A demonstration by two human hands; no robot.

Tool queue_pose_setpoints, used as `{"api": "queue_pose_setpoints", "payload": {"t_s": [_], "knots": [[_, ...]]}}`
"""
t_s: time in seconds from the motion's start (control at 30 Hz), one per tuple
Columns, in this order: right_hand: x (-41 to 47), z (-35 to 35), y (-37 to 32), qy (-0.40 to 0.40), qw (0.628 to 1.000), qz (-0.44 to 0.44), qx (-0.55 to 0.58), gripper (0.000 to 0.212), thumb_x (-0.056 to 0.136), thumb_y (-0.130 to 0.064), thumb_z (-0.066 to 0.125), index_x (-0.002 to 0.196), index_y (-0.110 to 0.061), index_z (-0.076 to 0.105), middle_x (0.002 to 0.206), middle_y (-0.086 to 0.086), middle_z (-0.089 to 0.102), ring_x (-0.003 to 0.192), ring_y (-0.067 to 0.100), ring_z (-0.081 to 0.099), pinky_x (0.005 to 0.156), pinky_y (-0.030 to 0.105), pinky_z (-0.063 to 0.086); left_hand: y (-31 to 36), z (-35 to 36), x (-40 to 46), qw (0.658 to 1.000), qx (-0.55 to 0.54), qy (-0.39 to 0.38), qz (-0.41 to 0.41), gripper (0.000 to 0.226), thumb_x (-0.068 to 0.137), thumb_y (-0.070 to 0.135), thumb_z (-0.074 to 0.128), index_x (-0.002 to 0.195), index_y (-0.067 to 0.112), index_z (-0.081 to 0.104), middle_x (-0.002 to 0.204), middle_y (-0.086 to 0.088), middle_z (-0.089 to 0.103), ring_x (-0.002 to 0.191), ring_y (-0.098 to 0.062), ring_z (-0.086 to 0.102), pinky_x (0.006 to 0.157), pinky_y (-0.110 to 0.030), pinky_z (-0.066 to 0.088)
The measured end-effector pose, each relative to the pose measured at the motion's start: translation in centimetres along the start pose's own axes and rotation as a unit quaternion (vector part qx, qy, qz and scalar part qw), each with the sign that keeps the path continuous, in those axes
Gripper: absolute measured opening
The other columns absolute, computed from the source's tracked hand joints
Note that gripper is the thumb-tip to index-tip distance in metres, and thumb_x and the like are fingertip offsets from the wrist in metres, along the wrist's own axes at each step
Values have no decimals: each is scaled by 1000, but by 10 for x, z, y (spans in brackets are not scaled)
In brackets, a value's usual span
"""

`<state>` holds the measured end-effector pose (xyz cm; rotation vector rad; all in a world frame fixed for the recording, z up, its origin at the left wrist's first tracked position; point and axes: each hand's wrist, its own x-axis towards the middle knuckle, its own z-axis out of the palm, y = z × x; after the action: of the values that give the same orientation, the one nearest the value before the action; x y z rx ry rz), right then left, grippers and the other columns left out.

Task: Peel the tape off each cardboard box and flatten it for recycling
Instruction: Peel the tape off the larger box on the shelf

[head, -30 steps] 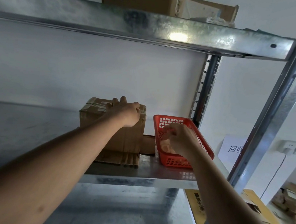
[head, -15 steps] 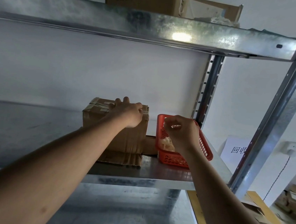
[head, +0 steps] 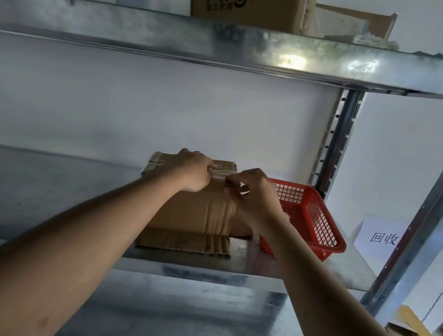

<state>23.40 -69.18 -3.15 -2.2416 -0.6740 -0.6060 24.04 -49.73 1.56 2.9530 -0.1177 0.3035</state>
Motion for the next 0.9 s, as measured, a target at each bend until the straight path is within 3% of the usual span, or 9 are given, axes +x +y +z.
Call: {"api": "queue_pose_setpoints", "payload": {"t_s": [0.1, 0.23, 0.3, 0.37, 0.47, 0.7, 0.77, 0.83, 0.9], "knots": [[5, 15, -18, 33, 997, 10, -65, 29, 94, -11, 70, 119, -25, 77, 116, 2, 60, 100, 21, 63, 84, 37, 58, -26, -13, -10, 1000, -1, -12, -11, 30, 106, 25, 43, 124, 28, 67, 120, -1, 67, 97, -19, 60, 65, -32, 44], [14, 40, -52, 24, 993, 39, -111, 24, 95, -7, 56, 107, -14, 76, 109, 8, 64, 88, 22, 60, 70, 31, 49, -59, -31, -21, 999, -26, -41, -12, 37, 106, 18, 45, 134, 30, 66, 136, -4, 64, 115, -25, 60, 99, -43, 52], [17, 53, -70, 0, 994, 83, -68, 23, 97, -26, 51, 103, -14, 70, 112, 12, 62, 95, 27, 60, 78, 38, 53, -77, -40, -25, 998, -5, -60, -13, 42, 106, 20, 44, 140, 39, 61, 150, -1, 55, 130, -27, 54, 107, -44, 46], [21, 68, -84, -46, 991, 112, -52, 46, 98, -54, 41, 115, -20, 68, 120, 11, 64, 113, 31, 56, 88, 42, 54, -95, -48, -26, 996, 21, -86, -11, 50, 106, 18, 39, 143, 46, 56, 157, 2, 47, 136, -27, 48, 110, -43, 43], [31, 88, -98, -99, 984, 147, -3, 78, 87, -84, 36, 126, -21, 63, 124, 10, 61, 117, 29, 55, 95, 43, 53, -118, -57, -26, 995, 6, -103, 11, 47, 109, 16, 39, 139, 43, 62, 146, 4, 55, 122, -21, 53, 104, -36, 45], [49, 117, -104, -101, 946, 167, 259, 29, 103, -19, 59, 131, -11, 62, 120, 16, 71, 112, 33, 68, 100, 50, 55, -166, -57, -43, 995, -2, -64, 81, 35, 106, 53, 47, 139, 50, 59, 99, 11, 45, 88, -6, 47, 66, -26, 31], [53, 116, -107, -88, 946, 157, 271, 23, 99, -20, 67, 122, -18, 73, 113, 10, 76, 101, 23, 73, 92, 44, 60, -178, -58, -46, 995, -7, -49, 89, 34, 104, 55, 51, 136, 50, 62, 98, 10, 46, 89, -6, 47, 67, -27, 32], [56, 111, -112, -41, 977, 113, 177, 6, 91, -28, 79, 96, -26, 81, 97, -8, 77, 85, 8, 73, 78, 33, 59, -187, -60, -47, 994, -13, -38, 106, 28, 102, 56, 54, 126, 52, 67, 97, 10, 47, 91, -7, 47, 68, -28, 34], [51, 105, -119, -5, 997, 32, 75, 13, 88, -41, 81, 83, -29, 80, 87, -16, 71, 78, 0, 69, 69, 23, 51, -192, -59, -46, 992, -26, -35, 118, 16, 100, 58, 55, 107, 56, 70, 97, 7, 47, 92, -11, 48, 69, -30, 35]]}}
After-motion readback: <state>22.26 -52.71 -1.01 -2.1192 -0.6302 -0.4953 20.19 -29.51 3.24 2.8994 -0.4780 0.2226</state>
